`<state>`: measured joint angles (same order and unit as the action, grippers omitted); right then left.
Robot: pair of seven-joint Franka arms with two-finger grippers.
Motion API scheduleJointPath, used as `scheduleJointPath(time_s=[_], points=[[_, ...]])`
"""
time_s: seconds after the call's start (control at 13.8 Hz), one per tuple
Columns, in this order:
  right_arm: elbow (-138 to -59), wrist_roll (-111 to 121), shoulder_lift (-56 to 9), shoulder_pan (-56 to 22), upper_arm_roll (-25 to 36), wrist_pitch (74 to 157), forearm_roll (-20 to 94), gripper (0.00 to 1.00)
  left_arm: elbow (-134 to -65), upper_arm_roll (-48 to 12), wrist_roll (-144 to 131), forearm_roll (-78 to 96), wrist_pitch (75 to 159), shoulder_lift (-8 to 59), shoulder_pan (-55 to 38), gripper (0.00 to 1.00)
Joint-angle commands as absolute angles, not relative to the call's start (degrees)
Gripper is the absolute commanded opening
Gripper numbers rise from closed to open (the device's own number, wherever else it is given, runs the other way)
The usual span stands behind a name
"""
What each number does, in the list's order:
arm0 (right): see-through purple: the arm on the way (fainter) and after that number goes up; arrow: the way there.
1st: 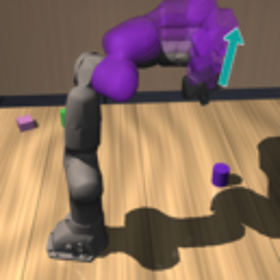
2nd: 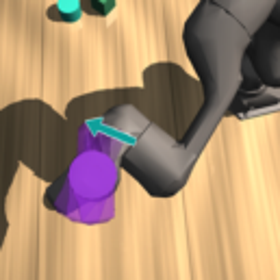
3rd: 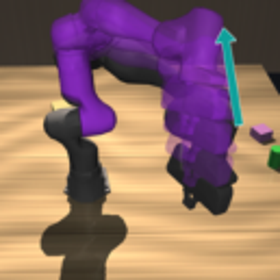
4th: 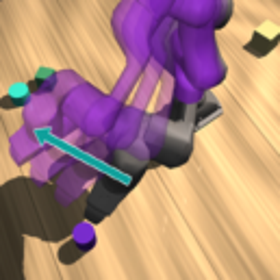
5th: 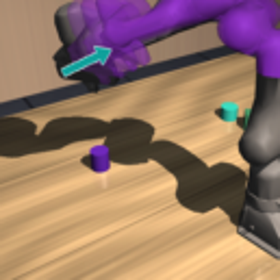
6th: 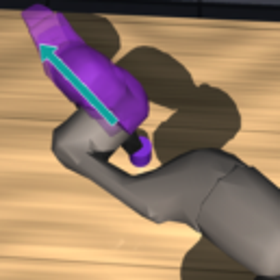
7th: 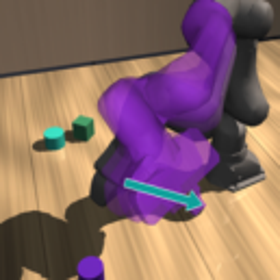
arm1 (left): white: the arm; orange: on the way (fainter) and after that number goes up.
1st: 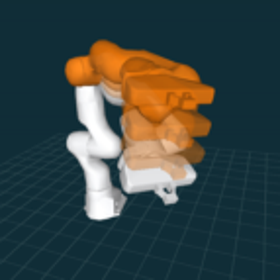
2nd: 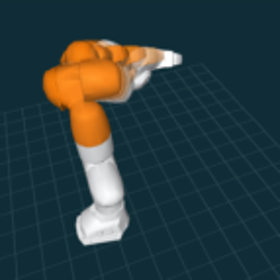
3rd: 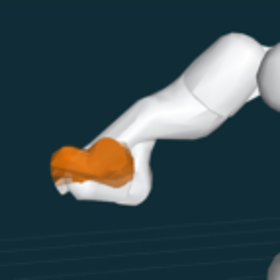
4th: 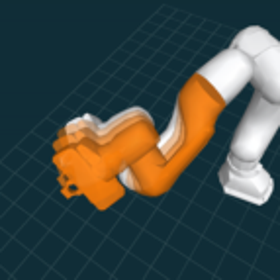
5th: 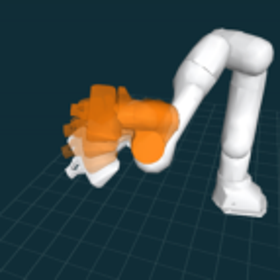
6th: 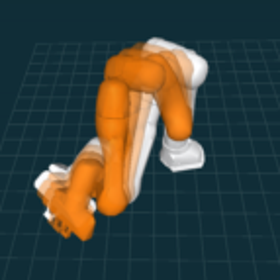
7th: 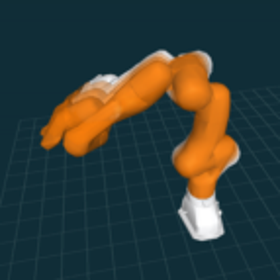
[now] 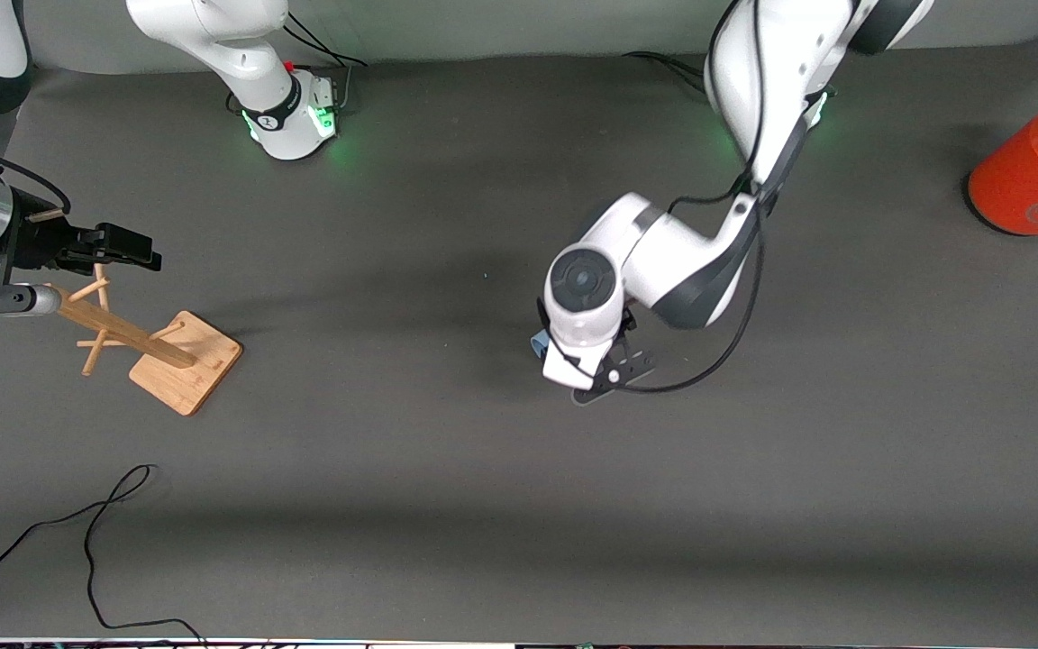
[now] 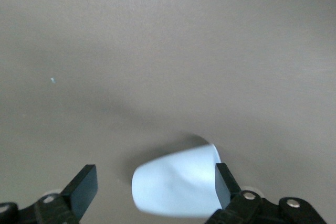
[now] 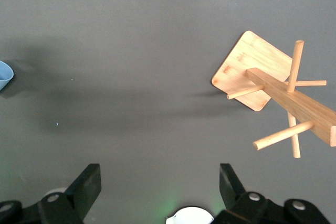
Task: Rotate and upright cup with both arms
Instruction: 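Lower the left gripper and grasp the lying cup's rim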
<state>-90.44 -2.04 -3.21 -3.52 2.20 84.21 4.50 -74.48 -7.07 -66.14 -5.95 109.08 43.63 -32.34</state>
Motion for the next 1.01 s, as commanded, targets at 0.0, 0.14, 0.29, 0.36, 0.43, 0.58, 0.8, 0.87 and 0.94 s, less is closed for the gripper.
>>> scheduleJointPath(time_s=[0.0,0.14,0.29,0.36,0.43,0.58,0.8,0.87,0.94], points=[[-89.03,-0.97,-3.60,-4.22,3.51,84.02,5.71,1.00,-70.14,-6.59,-66.53,-7.21,111.78,48.07,-33.83,1.00],[-88.77,-1.23,-3.34,-4.22,3.60,83.67,5.71,1.00,-69.26,-6.68,-66.53,-7.03,115.47,49.21,-34.10,1.00],[-88.33,-1.23,-3.34,-4.39,3.60,83.41,5.71,1.00,-69.61,-6.68,-66.71,-6.94,117.33,49.83,-34.89,1.00],[-88.07,-1.14,-3.51,-4.31,3.60,83.41,5.71,1.00,-69.96,-6.68,-66.62,-7.20,116.12,49.83,-35.41,1.00],[-87.54,-1.06,-3.60,-4.22,3.69,83.41,5.71,1.00,-70.40,-6.68,-66.71,-7.56,114.45,49.83,-35.51,1.00],[-87.45,-0.35,-3.08,-3.87,4.21,81.32,5.71,1.00,-71.19,-6.59,-66.36,-7.56,108.14,49.83,-36.47,1.00],[-86.05,-0.79,-2.81,-4.74,4.31,79.28,5.10,1.00,-71.19,-6.94,-66.36,-5.72,102.84,49.75,-36.47,0.82],[-85.87,-0.88,-2.64,-5.53,4.39,79.10,4.92,1.00,-71.19,-7.38,-66.36,-3.97,102.40,49.75,-36.47,0.74],[-85.70,-0.88,-2.81,-5.45,4.57,79.10,5.01,1.00,-71.10,-7.38,-66.44,-2.56,102.48,49.75,-36.47,0.70]])
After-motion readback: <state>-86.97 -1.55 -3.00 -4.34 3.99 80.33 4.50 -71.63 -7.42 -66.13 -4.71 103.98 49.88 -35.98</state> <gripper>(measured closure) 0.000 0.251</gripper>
